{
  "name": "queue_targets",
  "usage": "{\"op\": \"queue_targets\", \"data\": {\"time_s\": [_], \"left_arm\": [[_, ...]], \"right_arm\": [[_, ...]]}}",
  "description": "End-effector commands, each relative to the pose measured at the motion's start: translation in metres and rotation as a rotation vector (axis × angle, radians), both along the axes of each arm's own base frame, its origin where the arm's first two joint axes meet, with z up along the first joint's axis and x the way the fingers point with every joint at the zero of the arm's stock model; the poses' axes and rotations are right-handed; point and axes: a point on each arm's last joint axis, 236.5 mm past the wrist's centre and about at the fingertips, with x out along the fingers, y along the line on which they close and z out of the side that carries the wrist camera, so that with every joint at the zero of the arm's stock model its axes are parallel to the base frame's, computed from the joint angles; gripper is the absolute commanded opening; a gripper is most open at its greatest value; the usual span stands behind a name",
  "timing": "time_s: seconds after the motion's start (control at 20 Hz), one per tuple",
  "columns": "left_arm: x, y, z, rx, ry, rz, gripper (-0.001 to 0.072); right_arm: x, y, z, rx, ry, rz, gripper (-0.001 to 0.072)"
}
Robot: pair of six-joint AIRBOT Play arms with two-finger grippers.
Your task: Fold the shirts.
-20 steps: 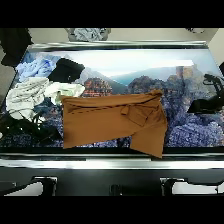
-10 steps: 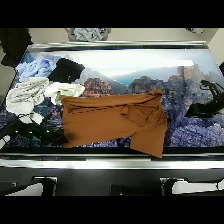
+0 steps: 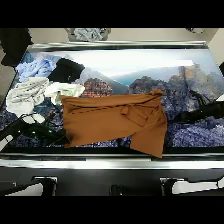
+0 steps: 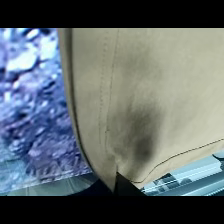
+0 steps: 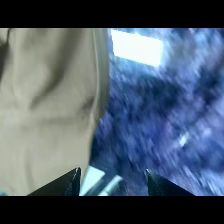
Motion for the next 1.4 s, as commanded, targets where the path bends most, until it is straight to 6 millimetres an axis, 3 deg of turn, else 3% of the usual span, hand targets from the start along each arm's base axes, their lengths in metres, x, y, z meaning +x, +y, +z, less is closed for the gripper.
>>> {"op": "queue_targets", "data": {"time_s": [0.0, 0.2, 0.25, 0.3, 0.35, 0.45, 0.5, 0.55, 0.6, 0.65, 0.7, 0.75, 0.8, 0.85, 0.9, 0.95, 1.0, 1.1, 1.25, 1.35], "left_arm": [[0.003, 0.002, -0.001, 0.01, -0.017, -0.005, 0.0031], [0.005, 0.003, -0.002, 0.015, -0.026, -0.001, 0.0031], [0.006, 0.003, -0.002, 0.017, -0.029, -0.001, 0.0031], [0.009, 0.004, -0.002, 0.021, -0.04, 0.001, 0.0031], [0.015, 0.007, -0.001, 0.03, -0.064, -0.015, 0.003], [0.038, 0.021, 0.018, 0.07, -0.128, -0.048, 0.0028], [0.06, 0.03, 0.039, 0.101, -0.198, -0.064, 0.0027], [0.09, 0.039, 0.074, 0.142, -0.317, -0.073, 0.0027], [0.122, 0.046, 0.122, 0.179, -0.468, -0.069, 0.0027], [0.152, 0.051, 0.188, 0.218, -0.65, -0.052, 0.0027], [0.169, 0.054, 0.261, 0.253, -0.831, -0.03, 0.0027], [0.176, 0.056, 0.347, 0.293, -1.039, -0.006, 0.0028], [0.17, 0.058, 0.429, 0.342, -1.247, 0.02, 0.0028], [0.152, 0.063, 0.511, 0.412, -1.462, 0.058, 0.0028], [0.127, 0.067, 0.575, 0.477, -1.631, 0.096, 0.0029], [0.096, 0.067, 0.624, 0.507, -1.757, 0.144, 0.0029], [0.069, 0.063, 0.651, 0.487, -1.823, 0.19, 0.0029], [0.029, 0.049, 0.668, 0.417, -1.874, 0.234, 0.0029], [-0.007, 0.048, 0.664, 0.486, -1.902, 0.203, 0.0029], [-0.025, 0.05, 0.669, 0.515, -1.929, 0.214, 0.0028]], "right_arm": [[0.007, 0.016, -0.021, 0.075, -0.007, -0.025, 0.0491], [0.017, 0.042, -0.045, 0.061, -0.013, 0.072, 0.0487], [0.023, 0.047, -0.048, 0.044, -0.029, 0.081, 0.0422], [0.027, 0.05, -0.049, 0.034, -0.039, 0.084, 0.0277], [0.027, 0.054, -0.048, 0.04, -0.036, 0.083, 0.0046], [0.026, 0.058, -0.031, 0.071, -0.024, 0.106, 0.004], [0.028, 0.059, -0.012, 0.08, -0.048, 0.149, 0.004], [0.038, 0.057, 0.018, 0.064, -0.114, 0.192, 0.004], [0.053, 0.051, 0.054, 0.018, -0.211, 0.206, 0.004], [0.074, 0.042, 0.106, -0.06, -0.355, 0.193, 0.004], [0.095, 0.035, 0.174, -0.152, -0.547, 0.159, 0.004], [0.106, 0.029, 0.251, -0.255, -0.762, 0.138, 0.004], [0.102, 0.026, 0.336, -0.381, -0.99, 0.121, 0.0041], [0.079, 0.024, 0.429, -0.536, -1.225, 0.084, 0.0041], [0.038, 0.026, 0.51, -0.675, -1.424, 0.032, 0.0041], [-0.008, 0.032, 0.568, -0.789, -1.568, -0.016, 0.0041], [-0.057, 0.04, 0.608, -0.878, -1.674, -0.059, 0.004], [-0.126, 0.054, 0.638, -0.898, -1.754, -0.163, 0.004], [-0.183, 0.065, 0.645, -0.964, -1.777, -0.192, 0.0041], [-0.2, 0.059, 0.641, -1.029, -1.744, -0.209, 0.0041]]}}
